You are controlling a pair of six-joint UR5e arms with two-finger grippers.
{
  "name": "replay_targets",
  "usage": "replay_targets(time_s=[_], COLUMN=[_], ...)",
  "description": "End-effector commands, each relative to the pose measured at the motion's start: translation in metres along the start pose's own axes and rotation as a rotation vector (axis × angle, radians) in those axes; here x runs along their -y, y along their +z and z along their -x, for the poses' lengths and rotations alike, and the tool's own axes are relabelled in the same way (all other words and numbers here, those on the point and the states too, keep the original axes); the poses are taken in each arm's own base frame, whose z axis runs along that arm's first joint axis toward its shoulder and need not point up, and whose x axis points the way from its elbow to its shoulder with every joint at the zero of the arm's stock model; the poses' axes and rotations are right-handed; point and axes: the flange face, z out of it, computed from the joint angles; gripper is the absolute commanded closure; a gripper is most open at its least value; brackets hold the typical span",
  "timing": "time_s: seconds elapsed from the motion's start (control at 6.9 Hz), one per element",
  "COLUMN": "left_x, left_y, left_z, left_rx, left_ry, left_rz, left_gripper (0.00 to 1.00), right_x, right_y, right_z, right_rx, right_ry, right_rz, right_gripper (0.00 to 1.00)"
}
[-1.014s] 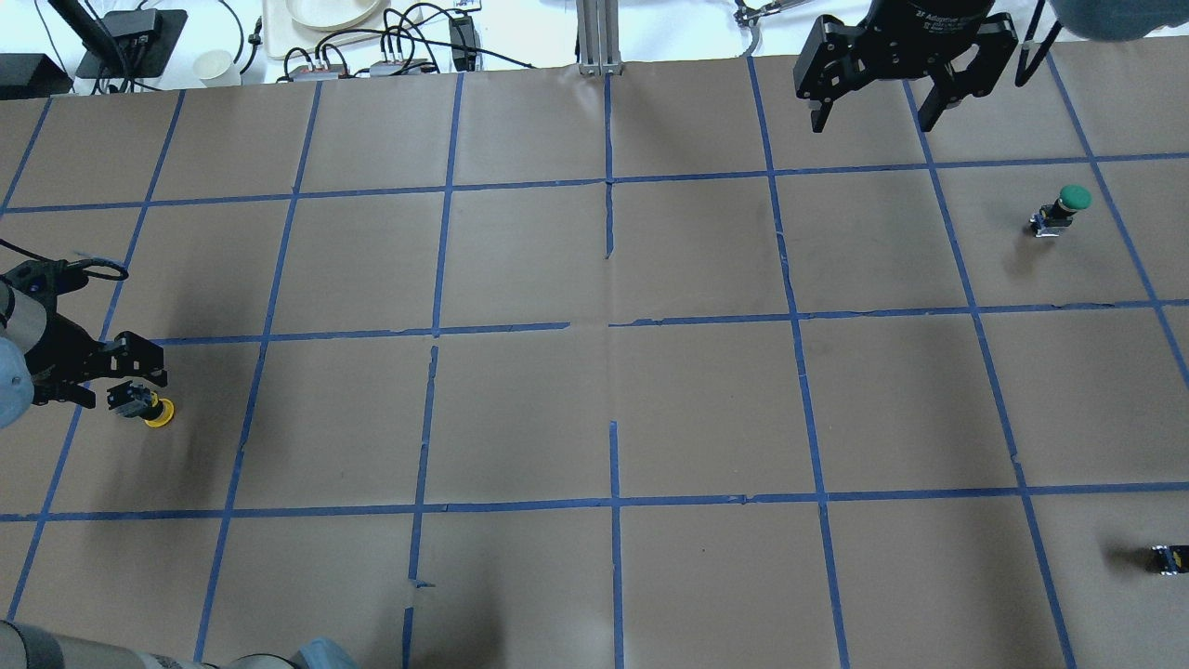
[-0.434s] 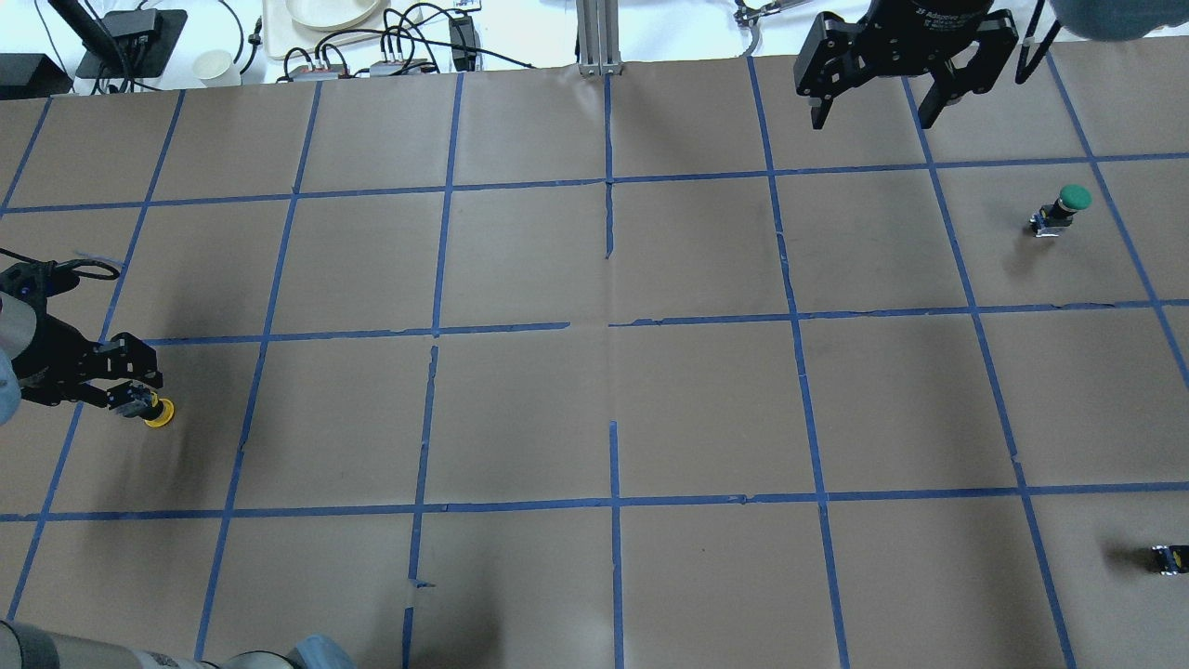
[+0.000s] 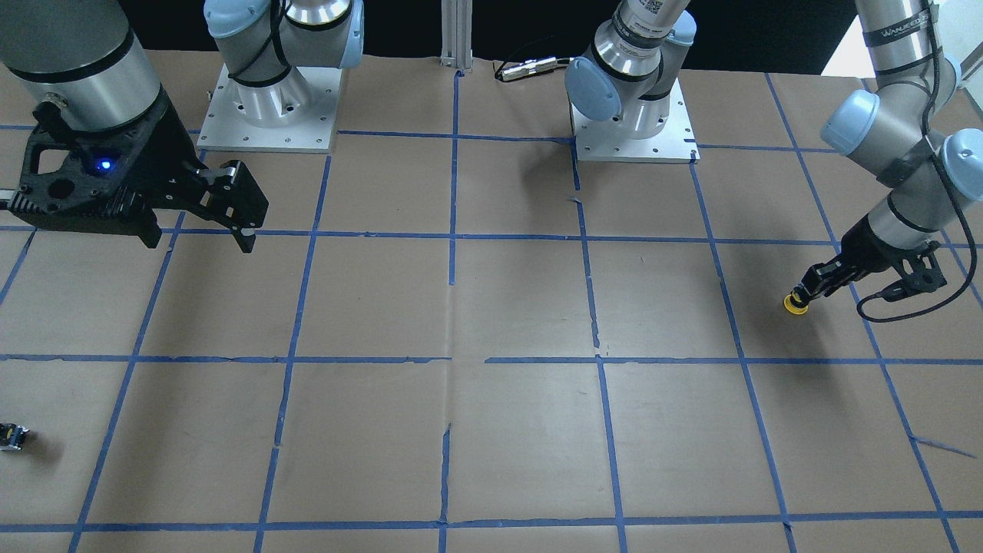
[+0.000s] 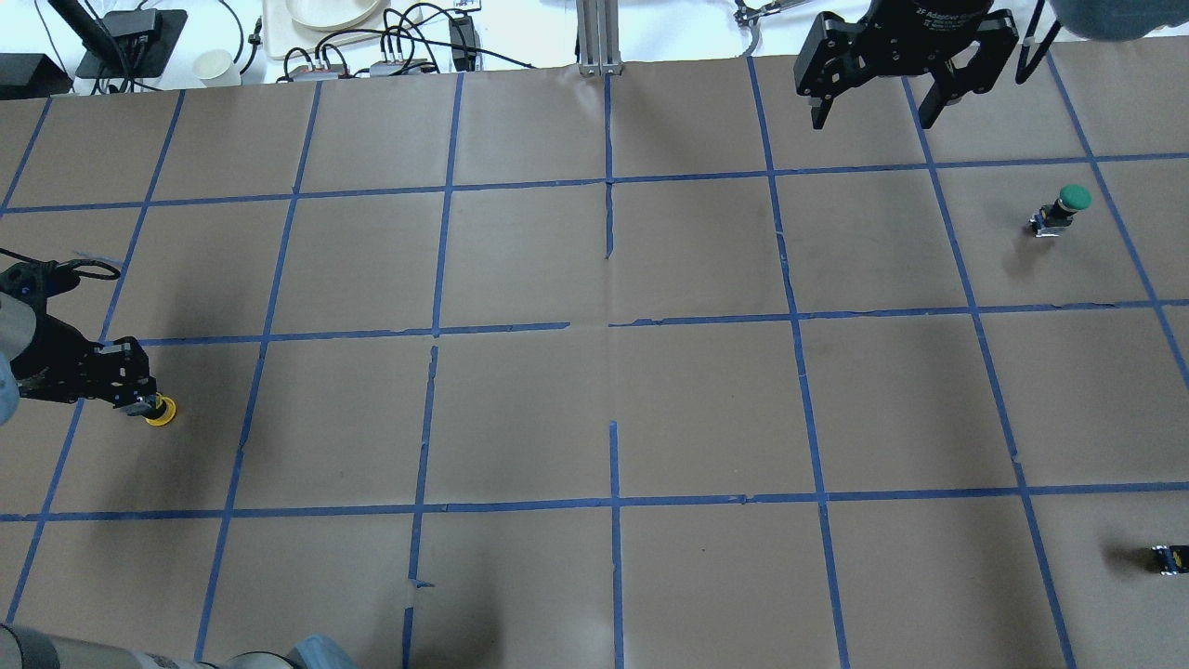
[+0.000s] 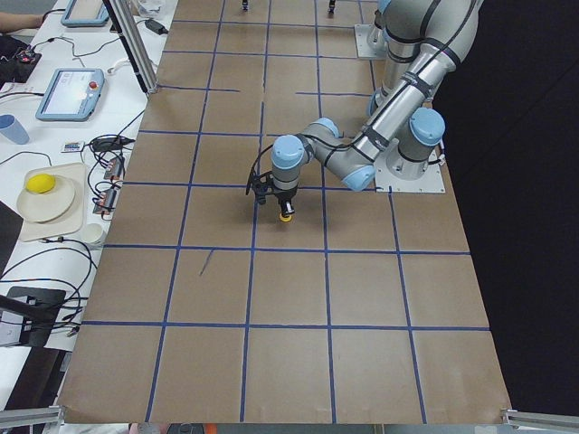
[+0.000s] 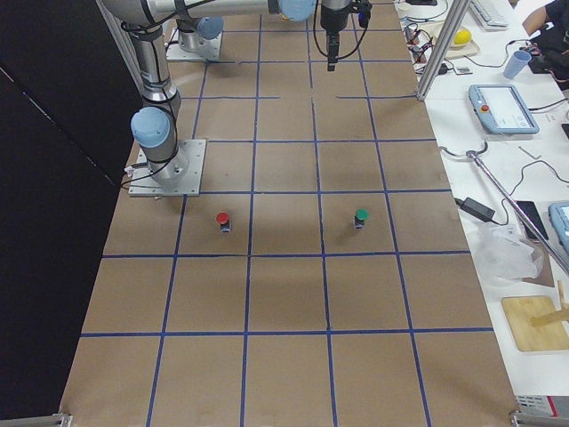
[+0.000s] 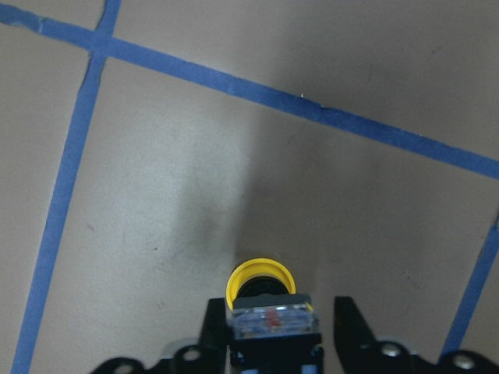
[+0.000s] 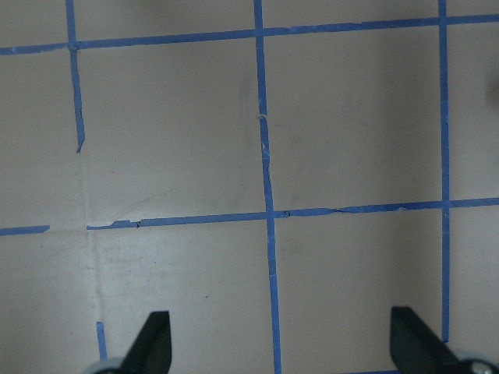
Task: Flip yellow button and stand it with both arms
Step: 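Lift the yellow button with the left gripper and carry it toward the table center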
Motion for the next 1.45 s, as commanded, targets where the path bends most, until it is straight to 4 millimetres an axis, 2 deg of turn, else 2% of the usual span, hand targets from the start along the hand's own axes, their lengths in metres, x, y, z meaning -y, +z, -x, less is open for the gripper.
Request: replay_targets(time_s=[0.0,0.14,0.29,0.43,0.72,0.87,1.01,1.16,1.3], left_x=[-0.006,-0.005,-0.011,-0.018,-0.04,-0.049,-0.056,-0.065,-0.081], left_y=[-0.023,-0.044,-0.05,-0.061,-0.107,-0.128,-0.143,-0.146,-0.155], left_z=[-0.01,-0.025,-0.039,-0.074,-0.172,-0.211,-0.243,-0.275,-0.322], left_rx=[-0.033,-0.145,-0.215,-0.3,-0.425,-0.507,-0.682,-0.747,-0.851], left_ry=[-0.011,-0.055,-0.061,-0.027,0.118,0.17,0.163,0.176,0.17], left_rz=[0.028,0.025,0.08,0.099,0.062,0.062,0.068,0.097,0.136], left_gripper=[0.92,0.92,0.92,0.92,0.92,0.92,0.93,0.93,0.96], right_x=[0.0,0.001,0.0,0.0,0.0,0.001,0.001,0.002,0.008], right_y=[0.0,0.001,0.0,0.001,0.0,0.001,-0.004,-0.009,-0.013], right_z=[0.001,0.0,0.0,0.001,0.0,0.0,-0.002,-0.011,-0.031], right_rx=[0.0,0.0,0.0,0.0,-0.001,0.0,-0.013,-0.02,-0.02], right_ry=[-0.003,-0.003,-0.001,-0.001,-0.007,-0.007,-0.009,0.011,0.032], right_rz=[-0.001,-0.001,-0.001,0.0,-0.003,-0.001,-0.011,-0.017,-0.026], right_gripper=[0.0,0.0,0.0,0.0,0.0,0.0,0.0,0.0,0.0])
